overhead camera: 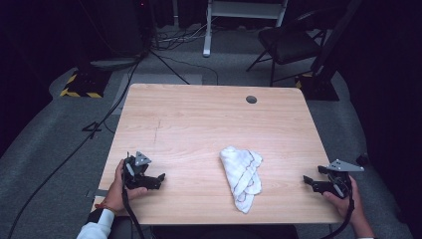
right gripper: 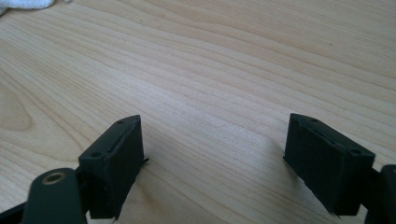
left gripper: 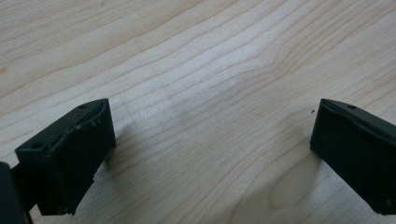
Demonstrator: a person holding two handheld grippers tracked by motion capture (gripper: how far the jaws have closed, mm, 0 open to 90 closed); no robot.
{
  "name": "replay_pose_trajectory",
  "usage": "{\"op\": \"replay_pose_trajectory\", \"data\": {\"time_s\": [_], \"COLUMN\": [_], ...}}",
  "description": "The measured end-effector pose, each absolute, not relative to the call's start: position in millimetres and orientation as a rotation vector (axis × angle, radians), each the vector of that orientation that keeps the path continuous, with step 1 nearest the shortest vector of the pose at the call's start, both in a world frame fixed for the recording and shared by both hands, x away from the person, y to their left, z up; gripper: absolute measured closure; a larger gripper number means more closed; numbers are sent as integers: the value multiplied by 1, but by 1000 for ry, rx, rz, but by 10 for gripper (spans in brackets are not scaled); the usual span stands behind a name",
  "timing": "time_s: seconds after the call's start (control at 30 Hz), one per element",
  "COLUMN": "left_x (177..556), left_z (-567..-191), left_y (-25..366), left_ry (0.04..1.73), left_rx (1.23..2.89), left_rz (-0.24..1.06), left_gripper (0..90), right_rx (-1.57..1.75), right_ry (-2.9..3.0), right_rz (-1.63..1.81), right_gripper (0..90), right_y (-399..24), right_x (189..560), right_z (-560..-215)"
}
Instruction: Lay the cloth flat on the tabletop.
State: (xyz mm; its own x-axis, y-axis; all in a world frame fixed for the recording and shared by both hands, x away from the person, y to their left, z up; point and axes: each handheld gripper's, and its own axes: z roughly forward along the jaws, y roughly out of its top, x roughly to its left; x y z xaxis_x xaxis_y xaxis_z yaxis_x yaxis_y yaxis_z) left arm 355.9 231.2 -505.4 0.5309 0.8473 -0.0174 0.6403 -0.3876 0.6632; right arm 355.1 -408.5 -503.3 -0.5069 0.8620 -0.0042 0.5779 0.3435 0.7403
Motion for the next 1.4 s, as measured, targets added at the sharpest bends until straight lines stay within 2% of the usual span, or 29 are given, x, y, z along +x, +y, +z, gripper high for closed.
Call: {"op": "replay_pose_trajectory", "data": {"time_s": [0.1,0.23,0.33,0.43,0.67,0.87,1.4], "left_x": [356,356,356,358,366,366,355], "left_z": [-505,-504,-500,-498,-491,-487,-467], "left_y": [225,212,209,195,167,143,40], "left_ry": [1217,1156,1082,893,769,709,423], "left_rx": [2144,2184,2230,2294,2276,2299,2326], "left_rz": [441,412,381,352,232,206,140], "left_gripper": [2,17,65,174,182,207,206], "right_rx": [1265,1266,1265,1265,1267,1266,1210], "right_ry": [2216,2215,2215,2215,2215,2214,2280], "right_rz": [978,978,977,977,977,976,979], "right_gripper": [199,199,199,199,199,197,204], "right_y": [-408,-408,-408,-408,-408,-408,-389], "right_x": [355,355,355,355,355,355,371], "right_z": [-503,-503,-503,-503,-503,-503,-501]}}
